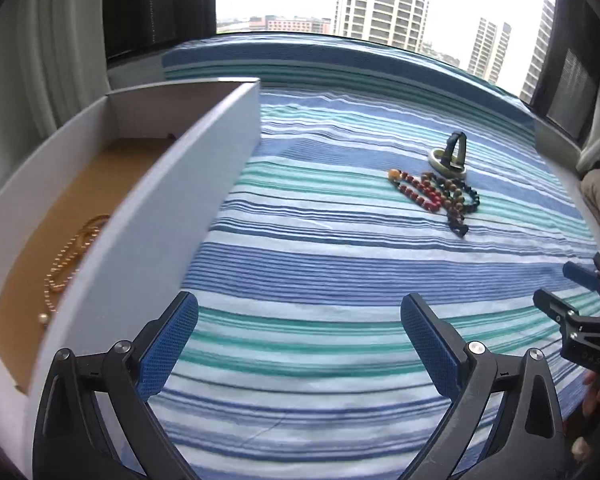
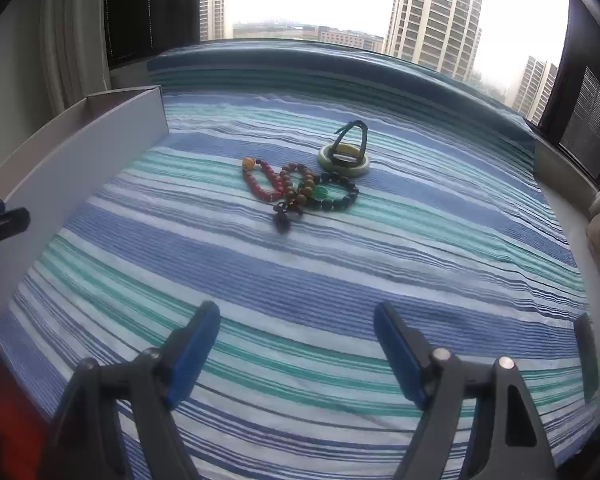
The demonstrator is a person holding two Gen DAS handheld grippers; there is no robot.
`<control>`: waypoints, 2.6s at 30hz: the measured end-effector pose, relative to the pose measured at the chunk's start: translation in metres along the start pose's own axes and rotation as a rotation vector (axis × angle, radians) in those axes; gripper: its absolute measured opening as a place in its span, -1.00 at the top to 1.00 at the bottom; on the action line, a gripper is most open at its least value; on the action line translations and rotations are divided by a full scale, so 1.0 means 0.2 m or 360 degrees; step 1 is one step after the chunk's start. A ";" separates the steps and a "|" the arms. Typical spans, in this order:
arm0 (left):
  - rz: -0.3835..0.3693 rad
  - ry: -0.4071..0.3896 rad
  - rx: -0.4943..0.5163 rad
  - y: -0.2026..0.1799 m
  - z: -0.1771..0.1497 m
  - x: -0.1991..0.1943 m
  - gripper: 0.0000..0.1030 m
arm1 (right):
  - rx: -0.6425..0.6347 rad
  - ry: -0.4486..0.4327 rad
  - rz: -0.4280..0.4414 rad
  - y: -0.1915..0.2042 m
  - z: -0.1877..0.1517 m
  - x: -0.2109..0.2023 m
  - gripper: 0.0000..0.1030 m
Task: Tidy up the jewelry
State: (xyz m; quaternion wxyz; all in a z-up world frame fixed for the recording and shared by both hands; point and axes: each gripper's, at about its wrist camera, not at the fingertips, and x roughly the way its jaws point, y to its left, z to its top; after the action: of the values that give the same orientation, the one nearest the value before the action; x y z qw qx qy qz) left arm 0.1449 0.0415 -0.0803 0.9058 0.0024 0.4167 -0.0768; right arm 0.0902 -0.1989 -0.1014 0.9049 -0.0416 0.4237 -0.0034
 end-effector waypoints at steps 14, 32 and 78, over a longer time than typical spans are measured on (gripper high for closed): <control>0.0086 0.0147 0.0092 -0.26 0.10 0.62 -0.99 | 0.0521 0.0085 -0.0225 -0.45 0.02 0.54 -0.61; 0.0084 0.0140 0.0059 -0.27 0.11 0.65 -0.99 | 0.0510 0.0128 -0.0220 -0.44 0.04 0.57 -0.95; 0.0081 0.0137 0.0059 -0.27 0.11 0.65 -0.99 | 0.0511 0.0130 -0.0218 -0.44 0.05 0.57 -0.95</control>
State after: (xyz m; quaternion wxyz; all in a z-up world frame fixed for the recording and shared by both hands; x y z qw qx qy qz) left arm 0.2370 -0.0319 -0.1620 0.8885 0.0333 0.4536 -0.0612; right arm 0.1728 -0.2910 -0.1760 0.8796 0.0746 0.4502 -0.1344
